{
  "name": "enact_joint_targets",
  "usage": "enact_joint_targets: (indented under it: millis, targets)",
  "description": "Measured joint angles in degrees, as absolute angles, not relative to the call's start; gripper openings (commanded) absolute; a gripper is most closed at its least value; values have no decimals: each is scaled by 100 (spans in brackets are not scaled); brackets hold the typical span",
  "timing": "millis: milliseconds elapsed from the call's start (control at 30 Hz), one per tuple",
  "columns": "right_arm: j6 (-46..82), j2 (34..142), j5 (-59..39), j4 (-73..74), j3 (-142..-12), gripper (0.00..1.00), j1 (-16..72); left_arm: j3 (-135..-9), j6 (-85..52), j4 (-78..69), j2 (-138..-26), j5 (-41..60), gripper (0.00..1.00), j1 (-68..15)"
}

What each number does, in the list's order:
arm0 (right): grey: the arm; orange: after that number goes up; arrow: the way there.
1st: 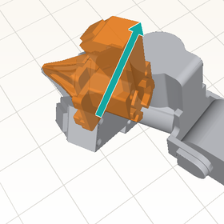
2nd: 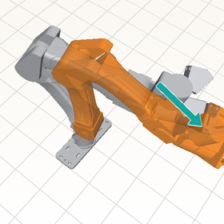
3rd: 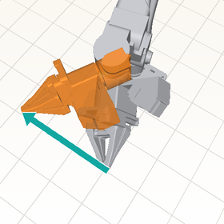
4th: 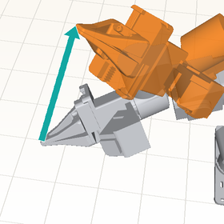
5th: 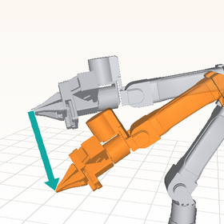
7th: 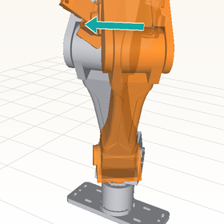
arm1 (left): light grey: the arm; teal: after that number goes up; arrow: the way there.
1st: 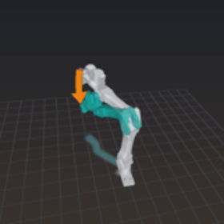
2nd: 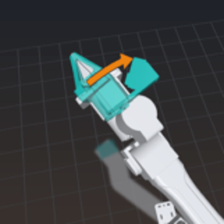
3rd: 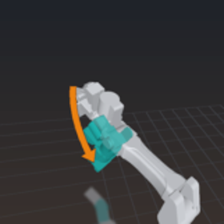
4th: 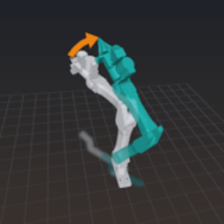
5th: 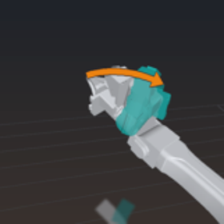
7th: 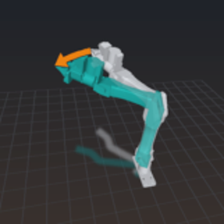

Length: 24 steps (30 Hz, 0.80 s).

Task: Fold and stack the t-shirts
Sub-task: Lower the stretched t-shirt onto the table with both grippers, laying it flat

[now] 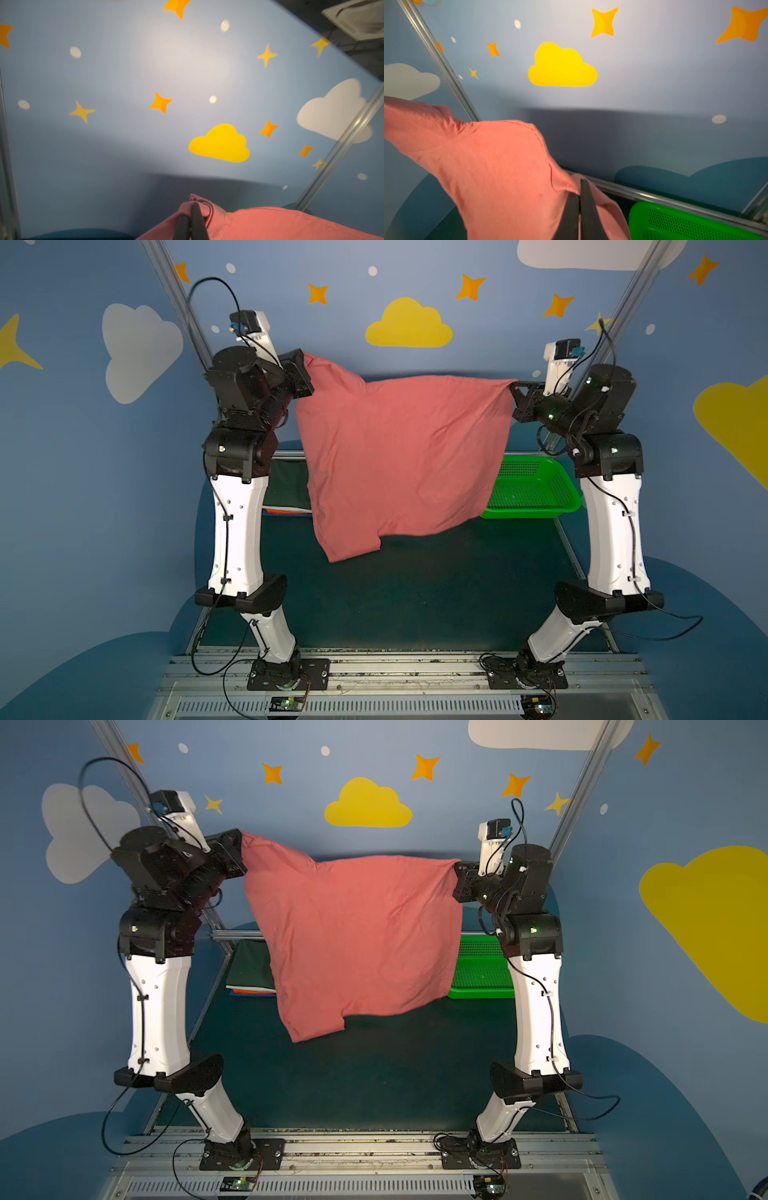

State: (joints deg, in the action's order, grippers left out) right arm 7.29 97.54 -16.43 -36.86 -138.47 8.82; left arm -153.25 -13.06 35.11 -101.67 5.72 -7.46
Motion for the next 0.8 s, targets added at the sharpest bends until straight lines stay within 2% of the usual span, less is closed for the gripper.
enact_joint_targets:
  millis: [133, 400, 567, 800]
  targets:
    - [714, 9249, -1774, -3723, -13655, 0, 886, -14984, -1544, 3361, -9441, 1039, 5, -742]
    - [652, 7271, -1920, -3586, -11806, 0, 989, -13078, -1957, 2613, -7631, 1778, 5, -751]
    - [591, 6501, -1933, -3568, -11583, 0, 998, -12818, -2036, 2296, -6997, 1999, 5, -751]
    - [506, 6156, -1837, -3450, -11570, 0, 998, -12814, -1942, 1894, -6681, 1999, 5, -751]
